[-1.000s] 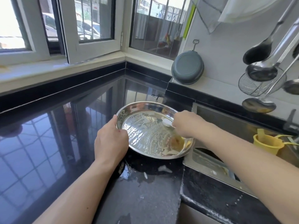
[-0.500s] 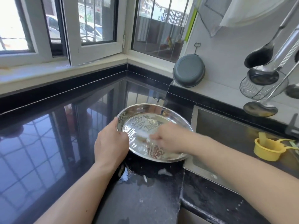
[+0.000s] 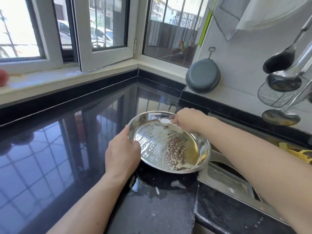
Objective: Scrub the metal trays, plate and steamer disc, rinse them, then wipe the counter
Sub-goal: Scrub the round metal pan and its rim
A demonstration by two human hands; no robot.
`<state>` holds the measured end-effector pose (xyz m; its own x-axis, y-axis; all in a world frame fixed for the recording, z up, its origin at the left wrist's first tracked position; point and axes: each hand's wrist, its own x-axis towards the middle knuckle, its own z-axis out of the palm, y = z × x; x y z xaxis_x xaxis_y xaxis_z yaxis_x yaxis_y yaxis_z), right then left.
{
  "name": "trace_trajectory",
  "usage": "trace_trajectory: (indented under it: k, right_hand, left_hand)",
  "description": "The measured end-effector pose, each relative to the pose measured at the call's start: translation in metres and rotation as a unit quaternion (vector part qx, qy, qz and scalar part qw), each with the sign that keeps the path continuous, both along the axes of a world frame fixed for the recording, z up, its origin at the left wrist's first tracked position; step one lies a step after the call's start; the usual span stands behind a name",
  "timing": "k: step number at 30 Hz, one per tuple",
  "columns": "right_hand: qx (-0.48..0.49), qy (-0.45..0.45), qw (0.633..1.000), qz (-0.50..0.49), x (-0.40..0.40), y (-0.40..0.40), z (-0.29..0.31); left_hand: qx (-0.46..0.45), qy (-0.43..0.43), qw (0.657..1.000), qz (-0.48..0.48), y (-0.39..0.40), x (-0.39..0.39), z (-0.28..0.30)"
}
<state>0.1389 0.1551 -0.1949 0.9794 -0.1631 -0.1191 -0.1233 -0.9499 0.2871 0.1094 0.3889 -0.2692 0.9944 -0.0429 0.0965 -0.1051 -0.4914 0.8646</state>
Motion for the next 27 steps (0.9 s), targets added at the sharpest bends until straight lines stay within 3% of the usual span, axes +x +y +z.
trace_trajectory:
  k: [5, 11, 15, 18, 24, 27]
  right_hand:
    - [-0.025, 0.018, 0.999, -0.043, -0.019, -0.012, 0.008]
    - [0.005, 0.174, 0.978, -0.117, -0.058, -0.007, 0.023]
    - [0.025, 0.089, 0.986, -0.140, -0.034, -0.013, 0.007]
    - [0.031, 0.042, 0.994, -0.098, -0.004, -0.008, -0.013]
    - [0.001, 0.095, 0.994, -0.046, -0.007, -0.007, -0.006]
    - [0.049, 0.147, 0.985, -0.073, -0.042, -0.014, 0.009]
  left_hand:
    - [0.005, -0.001, 1.000, 0.000, 0.000, -0.001, 0.002]
    - [0.000, 0.008, 1.000, 0.001, -0.001, 0.001, -0.001]
    - [0.006, 0.011, 1.000, 0.001, -0.002, 0.000, 0.000]
    - [-0.002, 0.013, 1.000, -0.011, -0.001, 0.002, -0.002]
    - [0.011, 0.016, 1.000, -0.014, -0.001, 0.001, 0.000]
    - [0.005, 0.010, 1.000, -0.010, -0.001, 0.000, 0.000]
